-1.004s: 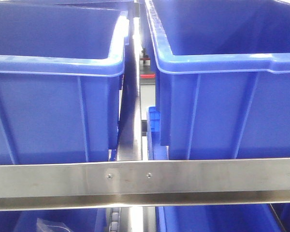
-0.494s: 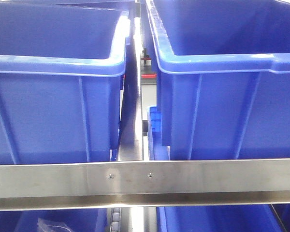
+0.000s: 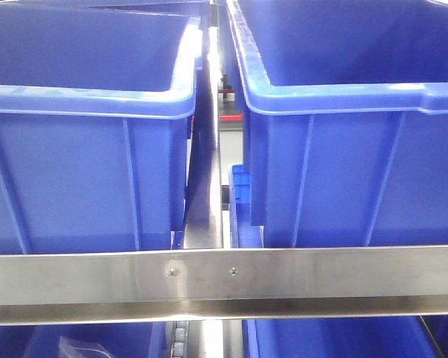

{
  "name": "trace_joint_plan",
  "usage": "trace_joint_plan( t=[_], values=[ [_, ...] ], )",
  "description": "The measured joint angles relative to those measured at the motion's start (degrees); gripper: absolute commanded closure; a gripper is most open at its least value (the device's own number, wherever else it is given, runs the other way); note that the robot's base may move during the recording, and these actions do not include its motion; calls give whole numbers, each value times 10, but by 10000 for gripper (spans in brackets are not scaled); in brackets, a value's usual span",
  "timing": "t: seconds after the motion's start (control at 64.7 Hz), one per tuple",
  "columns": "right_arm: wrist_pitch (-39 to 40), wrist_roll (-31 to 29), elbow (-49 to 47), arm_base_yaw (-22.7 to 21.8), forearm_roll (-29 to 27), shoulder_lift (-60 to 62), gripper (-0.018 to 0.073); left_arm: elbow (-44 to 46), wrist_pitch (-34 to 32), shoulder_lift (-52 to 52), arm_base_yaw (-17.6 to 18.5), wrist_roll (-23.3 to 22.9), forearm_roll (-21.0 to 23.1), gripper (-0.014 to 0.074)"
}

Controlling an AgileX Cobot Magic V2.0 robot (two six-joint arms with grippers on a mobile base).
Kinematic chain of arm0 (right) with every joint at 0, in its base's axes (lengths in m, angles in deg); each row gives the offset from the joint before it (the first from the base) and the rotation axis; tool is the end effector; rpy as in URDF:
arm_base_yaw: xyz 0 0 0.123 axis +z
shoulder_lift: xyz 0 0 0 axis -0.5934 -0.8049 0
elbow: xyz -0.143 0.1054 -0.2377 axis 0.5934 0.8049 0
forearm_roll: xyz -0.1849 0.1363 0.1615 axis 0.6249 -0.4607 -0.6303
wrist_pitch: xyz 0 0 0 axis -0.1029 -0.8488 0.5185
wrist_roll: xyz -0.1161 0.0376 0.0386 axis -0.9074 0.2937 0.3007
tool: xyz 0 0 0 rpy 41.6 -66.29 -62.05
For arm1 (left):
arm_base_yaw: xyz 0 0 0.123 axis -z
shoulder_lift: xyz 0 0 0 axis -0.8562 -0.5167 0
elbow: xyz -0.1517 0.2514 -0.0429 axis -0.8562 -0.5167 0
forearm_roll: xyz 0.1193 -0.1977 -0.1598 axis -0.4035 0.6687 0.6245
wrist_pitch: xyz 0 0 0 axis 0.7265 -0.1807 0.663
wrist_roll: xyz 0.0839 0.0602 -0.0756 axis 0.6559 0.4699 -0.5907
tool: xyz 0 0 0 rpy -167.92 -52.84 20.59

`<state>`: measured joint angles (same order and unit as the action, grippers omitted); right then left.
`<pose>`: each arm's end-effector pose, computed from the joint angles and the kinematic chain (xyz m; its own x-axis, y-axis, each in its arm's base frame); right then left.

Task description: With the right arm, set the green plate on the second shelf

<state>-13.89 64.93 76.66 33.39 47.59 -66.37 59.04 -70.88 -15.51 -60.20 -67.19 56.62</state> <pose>0.1174 -0.0034 0.2236 0.1902 0.1672 -0.9674 -0.0032 0.9855 0.1697 0.1106 0.0025 0.2131 0.0770 -0.0238 -0.9967 -0.0211 0.9995 -0.0255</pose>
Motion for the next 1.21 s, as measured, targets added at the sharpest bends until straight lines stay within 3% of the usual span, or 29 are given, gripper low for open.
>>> trace_joint_plan(
  t=[0.201,0.309,0.664,1.205],
  values=[
    [-27,-108,1,39,-82,16,502,0,0,0,0,0,0,466],
    [-36,-135,1,51,-109,51,502,0,0,0,0,0,0,466],
    [-130,-143,1,65,-120,63,502,0,0,0,0,0,0,466],
    [-130,-147,1,65,-92,63,502,0,0,0,0,0,0,466]
  ],
)
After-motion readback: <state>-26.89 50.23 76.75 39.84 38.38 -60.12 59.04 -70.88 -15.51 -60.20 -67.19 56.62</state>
